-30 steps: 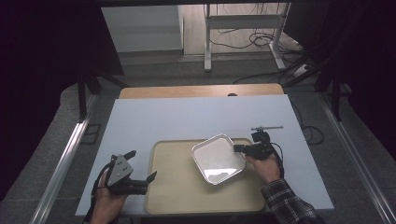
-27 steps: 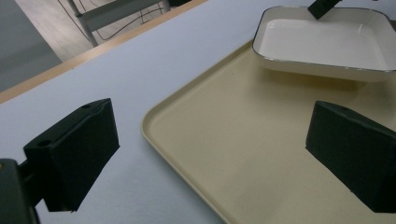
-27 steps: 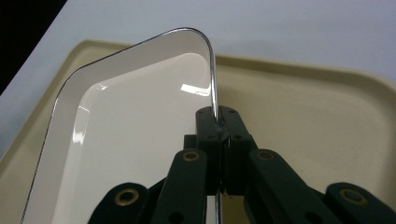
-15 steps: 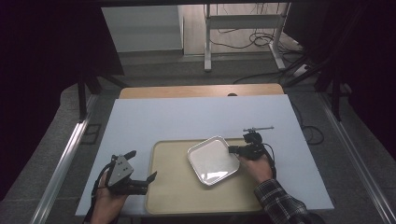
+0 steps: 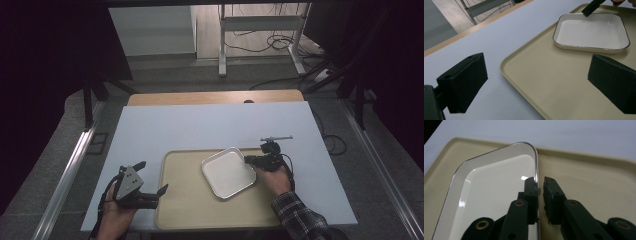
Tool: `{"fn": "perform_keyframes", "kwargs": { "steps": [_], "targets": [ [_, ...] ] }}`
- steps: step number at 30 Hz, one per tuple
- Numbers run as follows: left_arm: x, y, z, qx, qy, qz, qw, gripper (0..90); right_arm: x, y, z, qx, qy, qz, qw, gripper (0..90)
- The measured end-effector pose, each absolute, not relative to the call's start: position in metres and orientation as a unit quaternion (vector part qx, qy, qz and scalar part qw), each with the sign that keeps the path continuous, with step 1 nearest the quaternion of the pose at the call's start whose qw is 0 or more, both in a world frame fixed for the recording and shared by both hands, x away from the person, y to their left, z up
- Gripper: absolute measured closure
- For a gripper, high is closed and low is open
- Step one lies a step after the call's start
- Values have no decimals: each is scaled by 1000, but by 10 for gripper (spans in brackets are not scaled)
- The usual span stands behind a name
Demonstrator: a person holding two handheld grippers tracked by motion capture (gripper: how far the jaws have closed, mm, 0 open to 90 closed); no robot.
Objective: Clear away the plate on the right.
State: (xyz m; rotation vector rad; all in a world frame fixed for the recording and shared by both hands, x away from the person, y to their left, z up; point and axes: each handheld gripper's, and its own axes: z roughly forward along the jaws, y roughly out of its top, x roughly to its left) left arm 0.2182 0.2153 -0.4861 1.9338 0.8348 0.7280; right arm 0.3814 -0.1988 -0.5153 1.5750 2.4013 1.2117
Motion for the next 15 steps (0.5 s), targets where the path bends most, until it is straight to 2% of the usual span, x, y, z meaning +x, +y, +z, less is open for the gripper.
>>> {"fn": "perform_keyframes", "kwargs": {
  "steps": [4,8,11,15],
  "targets": [
    [218,216,-486,778,336,294,441,21,380,-205,-510,497,772,396,24,756],
    [218,215,-486,778,336,295,442,21,376,-210,-503,479,775,411,38,755],
    [218,215,-486,777,336,294,443,21,371,-212,-497,458,780,423,53,783],
    [218,215,-486,778,335,294,441,22,359,-211,-487,420,792,439,61,884]
  ]
}}
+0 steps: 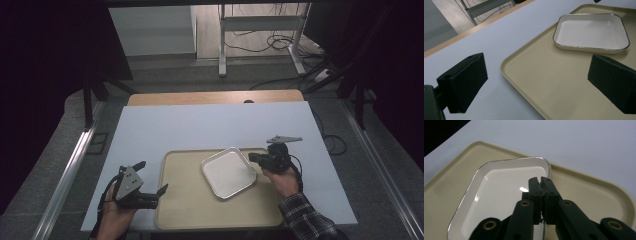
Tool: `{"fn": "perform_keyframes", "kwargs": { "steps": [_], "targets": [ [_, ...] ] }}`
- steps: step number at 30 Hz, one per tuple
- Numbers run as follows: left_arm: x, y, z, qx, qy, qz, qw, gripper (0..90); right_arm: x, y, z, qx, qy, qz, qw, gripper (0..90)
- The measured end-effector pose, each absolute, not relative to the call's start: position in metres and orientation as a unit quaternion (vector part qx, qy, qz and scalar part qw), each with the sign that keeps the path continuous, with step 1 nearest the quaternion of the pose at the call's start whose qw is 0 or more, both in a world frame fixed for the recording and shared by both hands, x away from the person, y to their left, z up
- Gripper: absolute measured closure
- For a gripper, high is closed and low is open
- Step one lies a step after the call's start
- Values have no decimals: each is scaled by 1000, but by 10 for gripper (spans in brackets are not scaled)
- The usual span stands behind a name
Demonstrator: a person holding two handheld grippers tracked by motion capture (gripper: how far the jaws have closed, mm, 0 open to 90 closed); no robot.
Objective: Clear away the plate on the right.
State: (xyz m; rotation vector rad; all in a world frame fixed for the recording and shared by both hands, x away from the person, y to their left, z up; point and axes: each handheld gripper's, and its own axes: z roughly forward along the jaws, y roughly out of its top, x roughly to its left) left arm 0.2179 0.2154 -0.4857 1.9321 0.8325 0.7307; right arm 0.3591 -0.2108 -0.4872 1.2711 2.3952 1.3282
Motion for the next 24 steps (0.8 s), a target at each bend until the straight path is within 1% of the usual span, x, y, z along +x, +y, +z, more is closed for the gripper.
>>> {"fn": "perform_keyframes", "kwargs": {
  "steps": [6,11,19,24],
  "targets": [
    [218,215,-486,779,335,295,440,22,344,-205,-480,404,802,436,60,899],
    [218,214,-486,779,336,294,441,21,330,-197,-474,387,808,443,47,899],
    [218,214,-486,778,336,294,442,21,307,-179,-480,355,834,422,21,899],
    [218,214,-486,778,335,296,442,22,293,-170,-485,333,853,403,14,899]
  ]
}}
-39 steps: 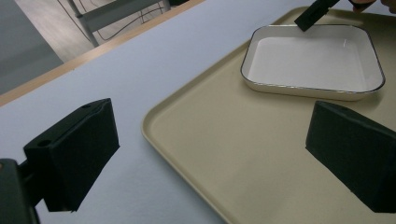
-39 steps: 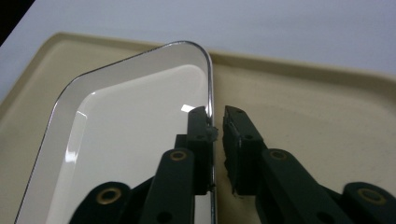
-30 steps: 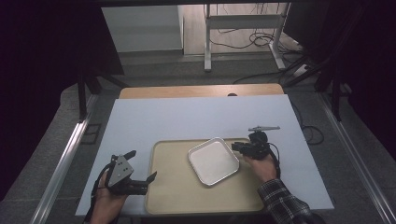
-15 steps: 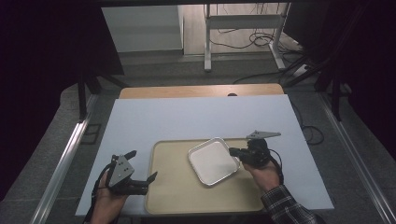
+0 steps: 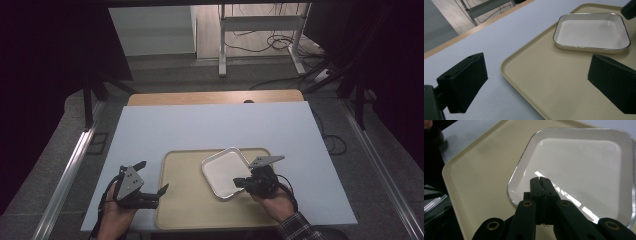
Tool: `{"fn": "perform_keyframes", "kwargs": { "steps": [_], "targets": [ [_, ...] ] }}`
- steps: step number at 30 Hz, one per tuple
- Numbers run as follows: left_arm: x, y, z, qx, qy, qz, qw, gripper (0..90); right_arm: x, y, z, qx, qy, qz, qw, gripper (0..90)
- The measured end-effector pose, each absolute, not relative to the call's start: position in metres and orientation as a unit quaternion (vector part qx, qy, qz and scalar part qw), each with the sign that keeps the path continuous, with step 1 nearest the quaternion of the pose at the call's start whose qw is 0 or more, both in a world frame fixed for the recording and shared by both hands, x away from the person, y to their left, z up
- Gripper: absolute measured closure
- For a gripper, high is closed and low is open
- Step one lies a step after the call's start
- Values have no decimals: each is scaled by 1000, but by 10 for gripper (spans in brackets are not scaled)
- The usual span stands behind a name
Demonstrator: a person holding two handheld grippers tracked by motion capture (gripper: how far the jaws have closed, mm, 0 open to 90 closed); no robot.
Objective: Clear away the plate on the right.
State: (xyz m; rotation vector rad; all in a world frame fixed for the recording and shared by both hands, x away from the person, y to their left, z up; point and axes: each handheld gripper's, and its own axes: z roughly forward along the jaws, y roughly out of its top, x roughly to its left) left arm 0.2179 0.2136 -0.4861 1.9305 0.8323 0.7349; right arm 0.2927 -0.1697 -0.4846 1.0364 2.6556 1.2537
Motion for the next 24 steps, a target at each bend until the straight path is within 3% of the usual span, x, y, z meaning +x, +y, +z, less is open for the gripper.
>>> {"fn": "perform_keyframes", "kwargs": {
  "steps": [10,24],
  "targets": [
    [218,214,-486,777,335,299,442,21,275,-163,-497,309,875,372,7,899],
    [218,213,-486,779,332,300,438,21,278,-156,-512,298,887,352,-2,899]
  ]
}}
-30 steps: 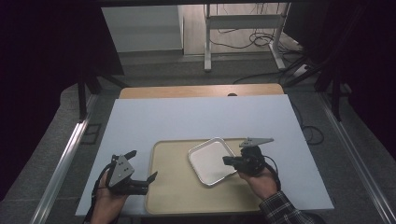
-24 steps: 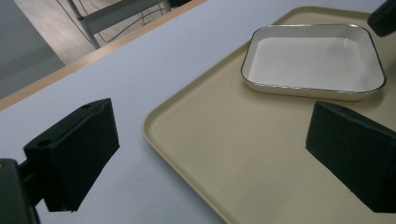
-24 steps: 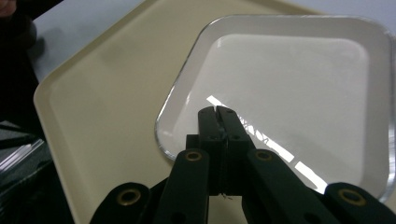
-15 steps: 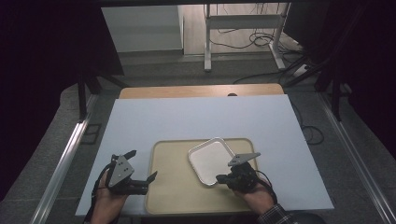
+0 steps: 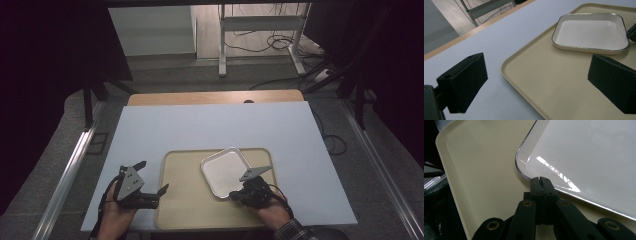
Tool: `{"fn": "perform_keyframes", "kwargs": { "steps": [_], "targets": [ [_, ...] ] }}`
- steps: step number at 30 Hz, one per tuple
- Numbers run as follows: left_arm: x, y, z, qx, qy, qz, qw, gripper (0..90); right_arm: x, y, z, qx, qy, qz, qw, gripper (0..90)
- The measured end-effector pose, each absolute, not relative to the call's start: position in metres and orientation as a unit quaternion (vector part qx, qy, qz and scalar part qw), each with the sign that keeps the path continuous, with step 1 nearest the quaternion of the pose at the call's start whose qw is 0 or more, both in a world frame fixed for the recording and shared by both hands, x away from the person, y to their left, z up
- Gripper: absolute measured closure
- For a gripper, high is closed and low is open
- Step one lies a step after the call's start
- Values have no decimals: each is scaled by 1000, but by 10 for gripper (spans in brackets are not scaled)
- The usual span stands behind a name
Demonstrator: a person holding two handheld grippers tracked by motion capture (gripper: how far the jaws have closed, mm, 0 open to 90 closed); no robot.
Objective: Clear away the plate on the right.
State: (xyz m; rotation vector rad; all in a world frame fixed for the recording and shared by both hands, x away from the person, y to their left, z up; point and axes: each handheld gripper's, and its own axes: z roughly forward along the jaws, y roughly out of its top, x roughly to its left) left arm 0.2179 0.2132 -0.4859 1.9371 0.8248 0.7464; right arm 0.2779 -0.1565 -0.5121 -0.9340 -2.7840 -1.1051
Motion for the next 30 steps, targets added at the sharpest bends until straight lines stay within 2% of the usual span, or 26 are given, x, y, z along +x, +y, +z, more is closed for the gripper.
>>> {"fn": "perform_keyframes", "kwargs": {
  "steps": [14,30],
  "targets": [
    [218,213,-486,780,331,299,438,21,286,-149,-513,-296,-883,-363,2,899],
    [218,212,-486,780,331,299,439,21,291,-127,-514,-275,-885,-376,-19,898]
  ]
}}
